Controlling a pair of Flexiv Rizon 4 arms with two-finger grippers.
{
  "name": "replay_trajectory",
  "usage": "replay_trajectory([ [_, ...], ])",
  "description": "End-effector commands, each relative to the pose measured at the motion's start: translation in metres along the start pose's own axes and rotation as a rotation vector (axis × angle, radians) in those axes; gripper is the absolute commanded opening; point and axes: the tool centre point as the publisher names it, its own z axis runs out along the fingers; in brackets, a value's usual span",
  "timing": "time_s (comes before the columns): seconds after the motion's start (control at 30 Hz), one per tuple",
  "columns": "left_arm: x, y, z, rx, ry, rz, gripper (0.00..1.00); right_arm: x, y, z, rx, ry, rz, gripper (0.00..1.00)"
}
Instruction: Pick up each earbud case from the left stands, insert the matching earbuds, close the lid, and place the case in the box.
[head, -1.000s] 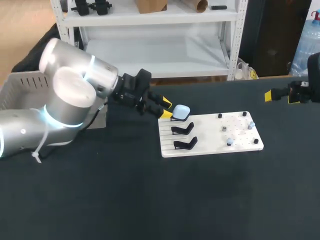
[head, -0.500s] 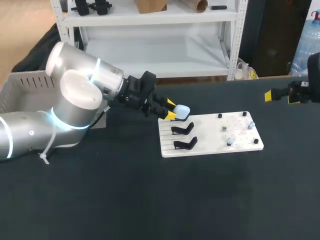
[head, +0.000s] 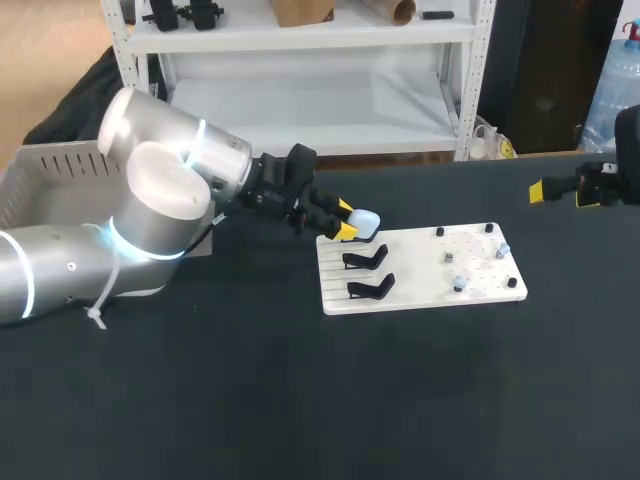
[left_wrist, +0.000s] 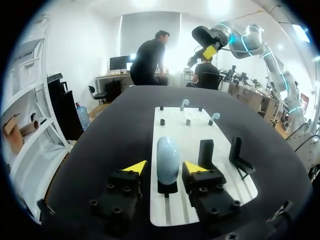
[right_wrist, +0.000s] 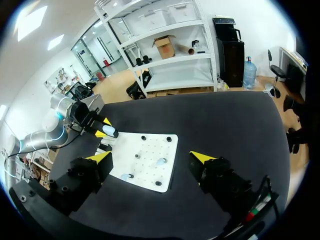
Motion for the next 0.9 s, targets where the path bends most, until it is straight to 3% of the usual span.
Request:
replay_trajectory([
  [0.03, 0.0012, 0.0022, 0.0027, 0.003, -0.002, 0.001, 0.42, -0.0003, -0.0006, 0.0003, -0.001, 0.001, -0.001, 1.0],
  [0.53, 0.0029, -0.0001, 0.0033, -0.003, -0.01, -0.009, 0.33, -0.0003, -0.0006, 0.0003, -0.001, 0.001, -0.001, 1.0],
  [0.9, 0.0026, -0.0041, 0.0037, 0.001, -0.016, -0.008, 0.34, -0.0003, -0.0006, 0.0003, -0.001, 0.001, -0.001, 1.0],
])
